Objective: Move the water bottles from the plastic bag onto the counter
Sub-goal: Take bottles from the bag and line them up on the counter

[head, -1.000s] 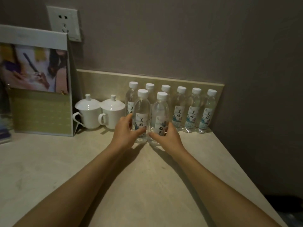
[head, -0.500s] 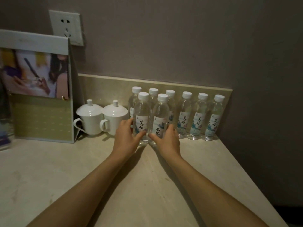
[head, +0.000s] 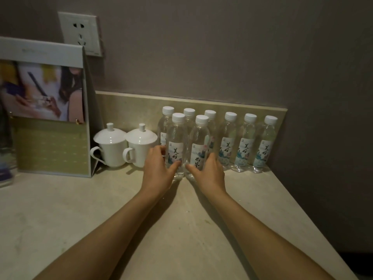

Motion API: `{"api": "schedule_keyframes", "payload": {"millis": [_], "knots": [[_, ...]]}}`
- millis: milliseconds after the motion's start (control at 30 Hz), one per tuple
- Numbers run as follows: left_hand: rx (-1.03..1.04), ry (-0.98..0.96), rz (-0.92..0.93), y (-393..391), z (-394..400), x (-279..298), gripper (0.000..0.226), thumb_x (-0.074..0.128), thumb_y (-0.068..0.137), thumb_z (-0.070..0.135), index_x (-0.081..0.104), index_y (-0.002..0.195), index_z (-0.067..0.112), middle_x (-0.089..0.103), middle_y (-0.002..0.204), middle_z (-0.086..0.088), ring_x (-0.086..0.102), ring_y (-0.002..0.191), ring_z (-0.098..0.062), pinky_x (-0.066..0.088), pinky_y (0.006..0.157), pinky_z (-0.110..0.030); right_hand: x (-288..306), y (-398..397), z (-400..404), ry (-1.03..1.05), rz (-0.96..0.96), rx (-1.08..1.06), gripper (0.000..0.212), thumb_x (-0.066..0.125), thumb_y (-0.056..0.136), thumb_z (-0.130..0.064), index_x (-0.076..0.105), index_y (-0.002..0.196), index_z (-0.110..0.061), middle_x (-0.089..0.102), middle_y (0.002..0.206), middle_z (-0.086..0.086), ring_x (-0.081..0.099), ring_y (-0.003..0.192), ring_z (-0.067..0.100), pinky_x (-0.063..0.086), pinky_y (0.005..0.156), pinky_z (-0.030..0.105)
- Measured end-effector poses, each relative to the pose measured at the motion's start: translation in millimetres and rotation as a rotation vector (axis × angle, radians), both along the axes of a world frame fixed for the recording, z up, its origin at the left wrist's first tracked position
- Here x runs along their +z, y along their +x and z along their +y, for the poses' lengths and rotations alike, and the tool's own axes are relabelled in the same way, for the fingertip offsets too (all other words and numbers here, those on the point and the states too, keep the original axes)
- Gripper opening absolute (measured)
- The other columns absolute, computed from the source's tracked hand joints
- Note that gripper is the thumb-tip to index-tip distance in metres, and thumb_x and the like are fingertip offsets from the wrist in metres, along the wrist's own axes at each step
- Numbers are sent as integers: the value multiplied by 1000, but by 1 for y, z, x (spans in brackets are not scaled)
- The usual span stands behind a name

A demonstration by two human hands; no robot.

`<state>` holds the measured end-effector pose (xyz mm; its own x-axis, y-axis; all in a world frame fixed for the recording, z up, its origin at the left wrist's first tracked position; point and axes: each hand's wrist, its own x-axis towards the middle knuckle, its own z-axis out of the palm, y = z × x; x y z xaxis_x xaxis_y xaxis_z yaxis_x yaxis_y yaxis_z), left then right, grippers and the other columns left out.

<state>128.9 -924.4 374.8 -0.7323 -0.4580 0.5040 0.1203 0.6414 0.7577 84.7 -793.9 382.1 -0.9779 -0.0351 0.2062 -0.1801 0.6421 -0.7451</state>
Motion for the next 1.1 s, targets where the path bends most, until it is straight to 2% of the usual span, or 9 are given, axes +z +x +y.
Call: {"api": "schedule_keyframes", "payload": {"millis": [100,200,367,567,733,967,1100], "knots": [[0,11,2,0,1,-1,47,79,81,24,54,120,15,56,112,1,58,106,-19,53,91,-35,-1,3,-1,-3,21,-4,62,72,83,-43,38,126,-14,53,132,7,54,119,29,51,92,50],[-3,8,7,-1,-1,-1,45,79,81,24,55,118,16,55,109,2,58,103,-17,49,85,-27,0,4,0,10,40,12,58,71,84,-42,40,126,-15,53,132,6,53,119,28,51,91,47],[-24,23,4,-3,-2,-2,44,77,83,24,55,120,17,57,113,-1,59,103,-16,53,87,-30,0,4,2,10,45,48,60,69,86,-40,40,133,-15,51,136,6,51,123,26,50,96,50],[-15,13,18,-4,-2,-5,47,78,82,27,54,122,17,55,112,2,57,101,-13,48,82,-22,0,4,2,13,56,71,61,67,88,-39,37,136,-17,49,137,6,49,125,25,49,97,44],[-8,-2,27,-5,-2,-7,45,77,82,26,54,120,16,54,110,3,57,101,-14,52,85,-28,-2,4,2,38,68,68,66,66,88,-41,34,139,-14,48,140,8,48,127,27,47,98,44],[-19,7,23,-5,-2,-8,47,77,83,29,53,121,17,51,109,7,57,101,-12,47,81,-22,-1,5,0,37,51,59,71,67,87,-41,33,141,-12,47,142,10,50,128,29,49,100,49],[-20,-12,-11,-3,-2,-4,49,77,82,29,52,123,16,51,110,4,56,103,-14,50,84,-26,0,6,0,143,59,35,67,64,87,-47,34,136,-12,53,137,10,55,121,30,51,95,45]]}}
